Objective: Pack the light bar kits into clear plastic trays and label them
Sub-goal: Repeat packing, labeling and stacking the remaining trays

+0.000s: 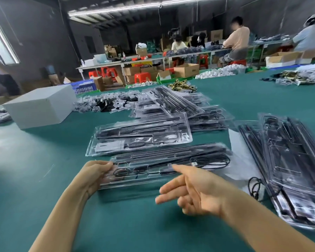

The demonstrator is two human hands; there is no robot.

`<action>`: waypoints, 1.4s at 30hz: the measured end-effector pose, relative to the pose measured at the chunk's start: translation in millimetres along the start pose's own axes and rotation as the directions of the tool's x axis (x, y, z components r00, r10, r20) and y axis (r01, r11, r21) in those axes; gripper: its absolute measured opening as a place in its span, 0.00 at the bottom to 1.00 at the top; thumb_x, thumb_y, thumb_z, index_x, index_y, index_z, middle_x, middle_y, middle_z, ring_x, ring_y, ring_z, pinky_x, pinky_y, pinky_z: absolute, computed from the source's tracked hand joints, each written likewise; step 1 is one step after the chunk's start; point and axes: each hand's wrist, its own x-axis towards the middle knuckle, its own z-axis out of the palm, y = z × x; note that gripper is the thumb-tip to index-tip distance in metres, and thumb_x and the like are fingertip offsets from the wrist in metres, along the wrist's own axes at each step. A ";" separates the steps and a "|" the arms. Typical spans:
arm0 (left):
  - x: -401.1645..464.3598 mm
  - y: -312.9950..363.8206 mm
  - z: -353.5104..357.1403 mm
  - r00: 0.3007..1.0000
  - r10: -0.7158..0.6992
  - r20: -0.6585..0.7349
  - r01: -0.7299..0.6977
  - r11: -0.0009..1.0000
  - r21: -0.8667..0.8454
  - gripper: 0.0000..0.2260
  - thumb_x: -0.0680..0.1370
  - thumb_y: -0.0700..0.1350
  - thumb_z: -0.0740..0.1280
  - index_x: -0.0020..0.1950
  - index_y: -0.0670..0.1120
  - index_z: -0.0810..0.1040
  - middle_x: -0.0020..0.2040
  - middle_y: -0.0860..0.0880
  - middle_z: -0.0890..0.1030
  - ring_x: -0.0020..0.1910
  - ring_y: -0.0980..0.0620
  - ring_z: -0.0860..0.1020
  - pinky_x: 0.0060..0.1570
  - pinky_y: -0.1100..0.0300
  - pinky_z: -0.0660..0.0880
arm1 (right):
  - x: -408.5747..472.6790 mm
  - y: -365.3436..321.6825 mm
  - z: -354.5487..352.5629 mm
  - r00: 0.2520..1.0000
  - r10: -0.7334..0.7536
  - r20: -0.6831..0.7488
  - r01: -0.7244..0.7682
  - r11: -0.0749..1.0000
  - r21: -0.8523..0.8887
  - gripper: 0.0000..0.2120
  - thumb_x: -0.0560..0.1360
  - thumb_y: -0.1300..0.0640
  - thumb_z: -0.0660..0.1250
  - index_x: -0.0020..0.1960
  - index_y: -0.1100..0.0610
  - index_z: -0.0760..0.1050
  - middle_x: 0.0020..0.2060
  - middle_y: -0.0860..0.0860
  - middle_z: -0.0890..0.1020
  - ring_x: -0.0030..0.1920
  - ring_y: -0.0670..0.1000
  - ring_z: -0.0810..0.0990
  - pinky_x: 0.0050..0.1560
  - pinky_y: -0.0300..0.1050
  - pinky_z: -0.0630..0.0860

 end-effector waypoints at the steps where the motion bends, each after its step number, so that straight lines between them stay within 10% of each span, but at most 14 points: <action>1: 0.8 -0.1 -0.5 1.000 0.009 -0.024 -0.008 1.000 0.004 0.06 0.79 0.33 0.63 0.44 0.32 0.78 0.31 0.43 0.81 0.23 0.54 0.78 0.23 0.66 0.75 | -5.8 -3.9 0.8 0.993 -0.105 -0.048 0.092 0.969 -0.228 0.25 0.80 0.41 0.56 0.43 0.61 0.79 0.39 0.57 0.86 0.21 0.47 0.75 0.21 0.34 0.67; 3: 2.9 -0.2 -3.6 0.997 0.032 -0.069 -0.030 0.999 0.037 0.07 0.79 0.33 0.63 0.43 0.32 0.78 0.31 0.42 0.81 0.24 0.54 0.78 0.22 0.66 0.74 | -15.0 -10.5 -6.5 0.839 -0.505 -0.203 0.253 0.692 -0.677 0.20 0.78 0.42 0.61 0.37 0.55 0.78 0.31 0.50 0.84 0.24 0.46 0.77 0.22 0.36 0.68; 5: 5.7 -1.5 -8.8 0.993 0.043 -0.108 -0.035 0.997 0.073 0.07 0.79 0.34 0.63 0.44 0.32 0.78 0.35 0.40 0.80 0.28 0.51 0.78 0.24 0.65 0.76 | -21.4 -21.3 -25.6 0.516 -0.829 -0.217 -0.030 0.236 -0.971 0.18 0.76 0.39 0.63 0.38 0.53 0.74 0.31 0.47 0.79 0.34 0.47 0.78 0.32 0.40 0.71; 6: 7.2 -2.2 -10.8 0.991 0.044 -0.127 -0.035 0.996 0.076 0.08 0.80 0.34 0.63 0.44 0.32 0.77 0.36 0.39 0.80 0.29 0.49 0.78 0.26 0.63 0.77 | -23.9 -26.1 -37.4 0.471 -0.861 -0.193 -0.243 0.084 -0.966 0.18 0.74 0.37 0.63 0.39 0.52 0.71 0.34 0.45 0.75 0.42 0.49 0.77 0.38 0.42 0.71; 11: 10.7 -5.1 -9.9 0.977 0.064 -0.202 -0.048 0.995 0.082 0.07 0.80 0.36 0.63 0.44 0.34 0.76 0.36 0.39 0.78 0.25 0.53 0.78 0.25 0.63 0.77 | -22.0 -27.2 -76.0 0.740 -0.540 -0.402 -0.504 -0.047 -0.863 0.32 0.63 0.31 0.70 0.50 0.51 0.62 0.47 0.49 0.71 0.55 0.54 0.73 0.44 0.45 0.65; 15: 7.9 -7.3 -3.1 0.928 0.237 -0.287 -0.068 0.866 0.495 0.11 0.79 0.41 0.63 0.41 0.39 0.79 0.35 0.41 0.80 0.29 0.48 0.76 0.35 0.58 0.74 | -15.7 -23.4 -78.4 0.781 -0.500 -0.374 -0.440 -0.014 -0.898 0.19 0.68 0.48 0.70 0.43 0.54 0.61 0.36 0.48 0.71 0.38 0.50 0.72 0.28 0.41 0.63; 23: -0.1 -6.6 11.0 0.869 0.441 -0.225 -0.021 0.487 0.873 0.12 0.79 0.45 0.61 0.53 0.40 0.80 0.57 0.37 0.73 0.58 0.37 0.70 0.60 0.51 0.64 | -23.6 -28.9 -70.9 0.547 -0.765 -0.340 -0.467 0.058 -0.882 0.12 0.71 0.63 0.60 0.32 0.56 0.61 0.30 0.51 0.71 0.31 0.53 0.70 0.28 0.40 0.61; 29: -6.6 -10.5 26.3 0.785 0.586 -0.203 -0.081 0.421 0.903 0.12 0.78 0.45 0.65 0.58 0.41 0.80 0.55 0.37 0.75 0.56 0.36 0.68 0.58 0.48 0.64 | -35.7 -44.2 -73.8 0.443 -0.861 -0.248 0.336 0.416 -0.845 0.10 0.74 0.61 0.64 0.35 0.57 0.74 0.24 0.45 0.74 0.29 0.49 0.70 0.31 0.40 0.66; 35: -34.5 -4.0 63.4 0.559 0.829 -0.023 -0.474 0.342 0.811 0.05 0.78 0.38 0.67 0.45 0.38 0.81 0.41 0.43 0.80 0.44 0.39 0.75 0.49 0.48 0.69 | -13.6 -35.6 -57.1 0.582 -0.734 -0.350 0.773 0.633 -0.042 0.05 0.75 0.61 0.68 0.45 0.53 0.81 0.37 0.49 0.84 0.35 0.48 0.81 0.32 0.42 0.78; 39: -64.2 -5.7 98.3 0.652 0.738 0.173 -0.702 0.501 0.506 0.10 0.80 0.55 0.61 0.43 0.52 0.77 0.37 0.58 0.78 0.39 0.60 0.75 0.40 0.65 0.69 | 5.8 -26.0 -47.0 0.693 -0.635 -0.341 0.717 0.655 0.238 0.05 0.75 0.62 0.67 0.45 0.53 0.80 0.36 0.50 0.84 0.33 0.48 0.81 0.32 0.44 0.80; 42: -72.9 -10.0 113.2 0.792 0.562 0.241 -0.610 0.751 0.254 0.15 0.71 0.65 0.64 0.48 0.57 0.79 0.43 0.58 0.82 0.43 0.58 0.80 0.44 0.62 0.76 | 14.1 -16.1 -39.2 0.733 -0.625 -0.268 0.680 0.687 0.256 0.04 0.73 0.58 0.68 0.48 0.53 0.79 0.40 0.51 0.84 0.38 0.50 0.82 0.38 0.48 0.82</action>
